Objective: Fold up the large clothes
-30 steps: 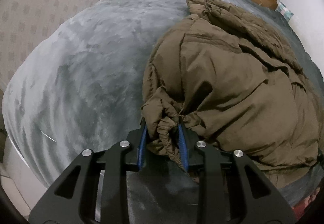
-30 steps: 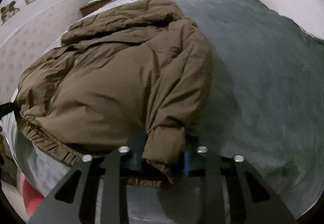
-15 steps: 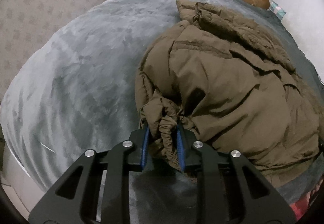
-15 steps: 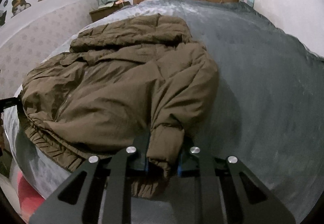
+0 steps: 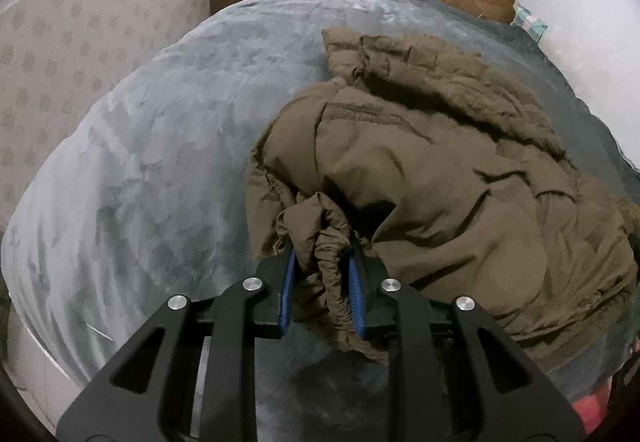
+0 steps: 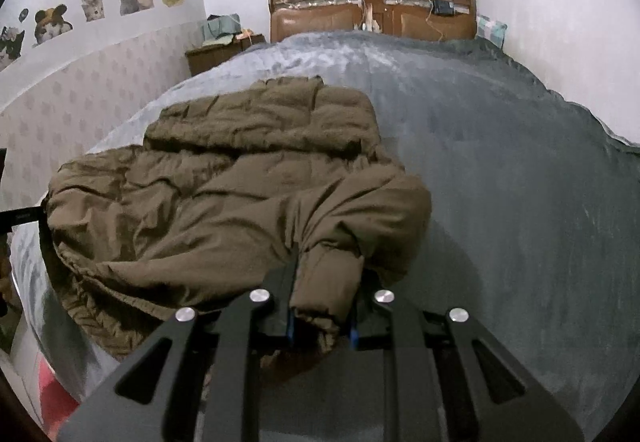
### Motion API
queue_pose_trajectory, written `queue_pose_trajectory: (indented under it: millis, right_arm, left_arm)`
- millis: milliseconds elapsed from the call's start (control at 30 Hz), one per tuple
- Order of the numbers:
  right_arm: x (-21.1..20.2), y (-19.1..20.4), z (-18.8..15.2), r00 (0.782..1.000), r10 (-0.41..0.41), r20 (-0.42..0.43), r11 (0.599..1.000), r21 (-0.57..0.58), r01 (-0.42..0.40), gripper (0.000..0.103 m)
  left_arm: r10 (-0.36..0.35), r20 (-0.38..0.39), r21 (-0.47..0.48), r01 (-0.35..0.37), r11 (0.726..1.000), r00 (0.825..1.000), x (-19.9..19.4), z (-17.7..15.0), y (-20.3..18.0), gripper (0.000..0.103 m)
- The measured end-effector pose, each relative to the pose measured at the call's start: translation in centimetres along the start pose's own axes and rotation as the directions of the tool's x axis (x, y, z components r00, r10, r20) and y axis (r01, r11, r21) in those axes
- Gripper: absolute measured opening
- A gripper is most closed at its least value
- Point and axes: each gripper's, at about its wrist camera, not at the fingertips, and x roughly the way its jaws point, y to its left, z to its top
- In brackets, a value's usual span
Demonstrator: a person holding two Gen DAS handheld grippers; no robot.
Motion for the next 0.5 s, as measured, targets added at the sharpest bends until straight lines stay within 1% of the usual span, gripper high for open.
queue_pose_trajectory:
  millis: [167,400,500]
  right_arm:
    - [0.0,0.1,1.8,1.0,0.014,0.028,1.0,0.002,-0.014,0.018]
    - [0.8,0.0,3.9,0.999,0.02,0.041,1.0,0.006,-0.021,0.018]
    - [1.5,-0.3,5.4,0.999,0.022,0.05,1.0,0.011,-0.022,0.018]
  left_arm:
    - [-0.005,0.021,0.012,0.004,1.0,1.0,-1.0,1.4,-0.3,0.022]
    - [-0.018,0.045,0.026,0.016,1.0,0.999,-1.7,3.6,-0.8,0.022]
    - [-0.033,0.058,0.035,0.031,0.999,0.998,-1.6,5.2,-1.3,0.022]
